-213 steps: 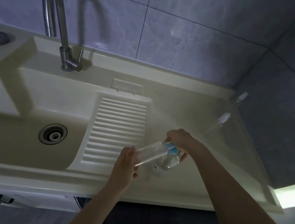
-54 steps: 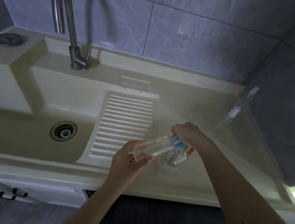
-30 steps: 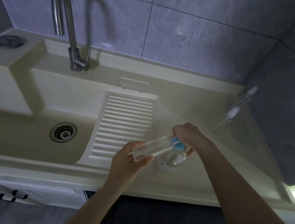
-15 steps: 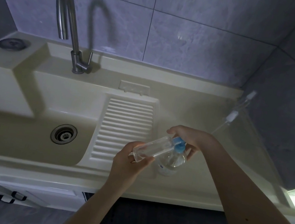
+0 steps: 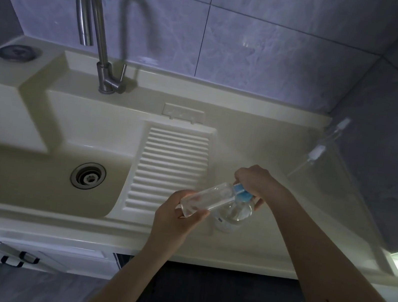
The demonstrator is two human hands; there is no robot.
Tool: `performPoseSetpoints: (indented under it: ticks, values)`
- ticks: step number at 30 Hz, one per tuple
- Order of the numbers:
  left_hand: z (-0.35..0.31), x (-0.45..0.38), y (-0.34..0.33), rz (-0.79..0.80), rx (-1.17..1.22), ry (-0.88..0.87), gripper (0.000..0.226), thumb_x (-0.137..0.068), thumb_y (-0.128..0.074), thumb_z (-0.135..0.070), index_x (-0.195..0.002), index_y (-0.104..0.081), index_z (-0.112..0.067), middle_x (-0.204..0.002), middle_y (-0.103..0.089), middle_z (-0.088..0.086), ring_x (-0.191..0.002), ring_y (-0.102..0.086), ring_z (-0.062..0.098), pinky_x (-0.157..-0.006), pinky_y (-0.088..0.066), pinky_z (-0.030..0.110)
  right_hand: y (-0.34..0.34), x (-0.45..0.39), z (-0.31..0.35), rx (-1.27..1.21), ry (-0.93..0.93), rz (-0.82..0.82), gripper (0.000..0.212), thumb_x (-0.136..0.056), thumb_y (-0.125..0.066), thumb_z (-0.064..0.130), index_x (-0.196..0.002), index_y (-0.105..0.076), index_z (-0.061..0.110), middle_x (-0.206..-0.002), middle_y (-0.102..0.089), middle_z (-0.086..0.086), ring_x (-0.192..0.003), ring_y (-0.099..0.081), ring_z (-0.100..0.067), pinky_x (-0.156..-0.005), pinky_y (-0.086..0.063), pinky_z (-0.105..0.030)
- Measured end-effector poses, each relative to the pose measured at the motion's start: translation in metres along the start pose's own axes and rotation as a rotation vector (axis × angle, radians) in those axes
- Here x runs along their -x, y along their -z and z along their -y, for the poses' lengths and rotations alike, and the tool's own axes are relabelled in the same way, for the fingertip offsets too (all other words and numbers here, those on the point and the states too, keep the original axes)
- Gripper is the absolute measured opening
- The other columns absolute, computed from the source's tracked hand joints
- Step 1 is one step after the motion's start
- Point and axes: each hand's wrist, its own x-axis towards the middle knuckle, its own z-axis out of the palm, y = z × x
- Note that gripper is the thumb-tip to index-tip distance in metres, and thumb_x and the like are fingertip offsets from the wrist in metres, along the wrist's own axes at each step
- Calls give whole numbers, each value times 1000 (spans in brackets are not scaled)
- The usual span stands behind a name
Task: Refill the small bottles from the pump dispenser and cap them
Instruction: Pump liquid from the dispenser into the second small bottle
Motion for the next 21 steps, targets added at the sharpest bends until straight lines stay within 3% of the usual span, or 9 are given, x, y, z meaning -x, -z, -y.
performPoseSetpoints:
  ticks: [3,5,8,11,14,16,21]
  values:
    - [-5,1,0,7,7,-22,32,-75,-78,-16,-103,-65,-14,-90,-69,-7,-73,-67,0,-60,-48,12,5,3,2,-8,-43,114,44,-88,-46,33,-122,-55,5,-115,-58,-20,-98,-62,-41,-85,-55,-51]
    - [-9,0,0,8,14,-31,31,-75,-78,-14,-103,-65,-14,-91,-69,-6,-72,-67,0,-59,-48,11,12,7,5,-48,-87,226,55,-90,-48,42,-132,-48,7,-134,-49,-19,-117,-52,-43,-98,-43,-57]
    - [-11,0,0,13,19,-41,30,-75,-78,-13,-102,-65,-16,-91,-69,-4,-74,-67,2,-60,-49,13,22,7,9,-168,-87,274,62,-89,-45,48,-131,-49,3,-145,-40,-19,-132,-38,-42,-108,-26,-62]
    - [-13,1,1,10,15,-55,30,-74,-78,-13,-101,-64,-18,-90,-69,-7,-73,-66,-1,-59,-48,11,22,6,17,-142,-49,207,60,-91,-38,54,-116,-58,4,-136,-46,-17,-120,-45,-37,-100,-34,-52]
    - [-14,0,-1,14,21,-63,29,-74,-78,-13,-99,-64,-19,-90,-68,-8,-72,-65,-3,-58,-47,10,14,7,16,-33,-52,142,57,-92,-38,55,-120,-52,8,-121,-53,-12,-96,-51,-29,-80,-40,-38]
    - [-15,-1,0,17,17,-67,30,-74,-78,-13,-100,-64,-18,-90,-68,-8,-73,-66,-2,-59,-47,10,10,4,12,-42,-58,129,58,-88,-40,56,-120,-52,9,-114,-56,-13,-93,-57,-32,-77,-45,-38]
    - [-6,-1,1,3,-11,-50,32,-73,-79,-13,-103,-66,-9,-87,-69,-8,-72,-66,-1,-60,-48,11,1,0,8,-68,34,-60,35,-84,-42,32,-93,-61,3,-92,-63,-12,-71,-59,-24,-63,-45,-29]
